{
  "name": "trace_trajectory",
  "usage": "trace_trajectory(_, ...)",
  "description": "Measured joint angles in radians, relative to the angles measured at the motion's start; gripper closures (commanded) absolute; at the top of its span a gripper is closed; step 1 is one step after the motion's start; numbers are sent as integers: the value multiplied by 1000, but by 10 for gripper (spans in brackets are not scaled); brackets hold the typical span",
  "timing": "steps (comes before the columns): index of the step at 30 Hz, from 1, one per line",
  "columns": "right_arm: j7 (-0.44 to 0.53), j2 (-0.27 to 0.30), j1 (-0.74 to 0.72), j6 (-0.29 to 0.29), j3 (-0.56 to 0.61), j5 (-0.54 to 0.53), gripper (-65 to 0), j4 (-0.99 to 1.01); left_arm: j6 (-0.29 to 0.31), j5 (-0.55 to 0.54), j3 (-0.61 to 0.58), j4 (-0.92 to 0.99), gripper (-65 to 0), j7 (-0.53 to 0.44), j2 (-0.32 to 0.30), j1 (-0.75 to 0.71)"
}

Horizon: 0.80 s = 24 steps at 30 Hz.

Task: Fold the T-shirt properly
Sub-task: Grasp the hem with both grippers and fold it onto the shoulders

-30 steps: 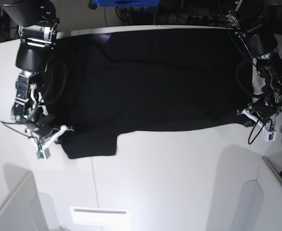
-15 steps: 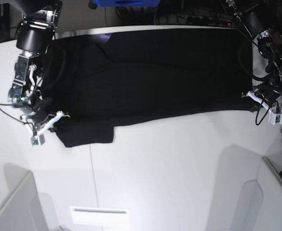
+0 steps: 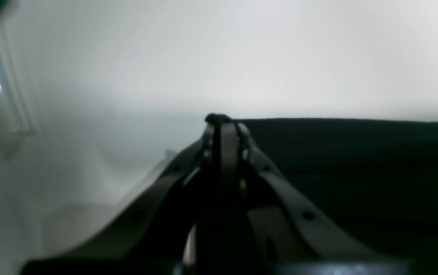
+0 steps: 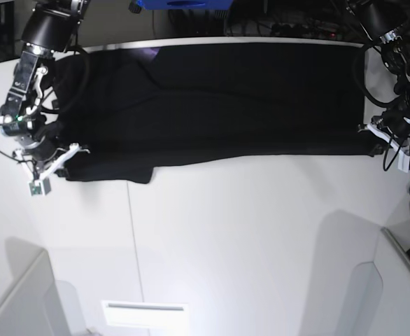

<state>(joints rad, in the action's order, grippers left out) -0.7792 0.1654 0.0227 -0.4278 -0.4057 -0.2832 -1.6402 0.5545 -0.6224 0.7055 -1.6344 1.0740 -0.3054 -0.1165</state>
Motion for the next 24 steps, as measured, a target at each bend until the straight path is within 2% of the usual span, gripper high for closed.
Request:
trace_trajectory(7, -4, 0, 106, 0, 0, 6, 0, -116, 0, -3, 0, -39, 0, 2, -2, -57)
trace_trajectory(11, -58, -2, 147, 0, 0, 4, 0, -196, 0, 3, 0, -39, 0, -3, -5, -70)
trace_trajectory(13, -61, -17, 159, 0, -5, 5, 0, -226, 0, -4, 0, -50, 0, -1, -17, -92)
trace_trajectory(16, -98, -61, 161, -2, -73, -7, 0, -258, 0, 0, 0, -74, 0, 1, -20, -103)
trace_trajectory(19, -148, -63, 164, -3, -119, 3, 0, -261, 0, -8, 0, -78, 0, 0, -29, -119)
trace_trajectory(24, -143, -72, 213, -4, -120, -4, 0, -314, 3, -7, -2, -79, 0, -3, -35, -157)
